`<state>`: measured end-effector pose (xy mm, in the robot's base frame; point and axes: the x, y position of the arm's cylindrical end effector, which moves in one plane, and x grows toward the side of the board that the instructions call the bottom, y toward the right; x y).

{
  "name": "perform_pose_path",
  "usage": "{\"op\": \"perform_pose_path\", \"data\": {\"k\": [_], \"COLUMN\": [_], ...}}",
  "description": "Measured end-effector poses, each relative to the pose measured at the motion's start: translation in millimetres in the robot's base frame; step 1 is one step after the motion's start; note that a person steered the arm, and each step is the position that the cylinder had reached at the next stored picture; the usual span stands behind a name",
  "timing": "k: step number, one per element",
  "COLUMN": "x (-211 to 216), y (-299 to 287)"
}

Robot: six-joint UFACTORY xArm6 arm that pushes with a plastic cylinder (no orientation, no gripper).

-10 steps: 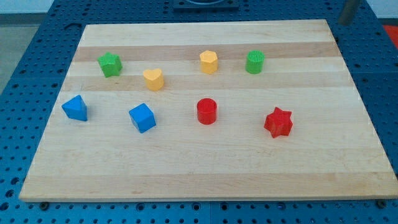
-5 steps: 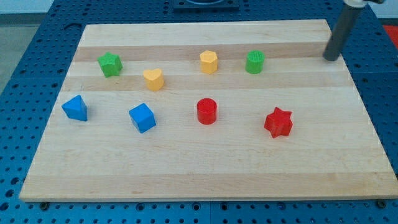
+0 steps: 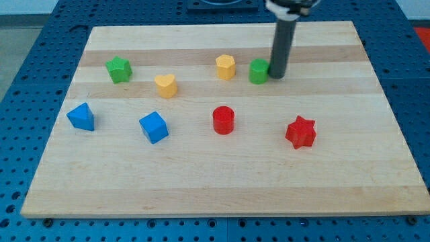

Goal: Move the green circle closer to the red circle

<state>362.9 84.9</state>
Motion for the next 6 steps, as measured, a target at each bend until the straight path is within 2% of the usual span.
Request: {"op": "perform_pose_path", "data": {"k": [1,2,3,6], "x": [4,-37,-53,25], "y": [-13,-3,-12,-107]}}
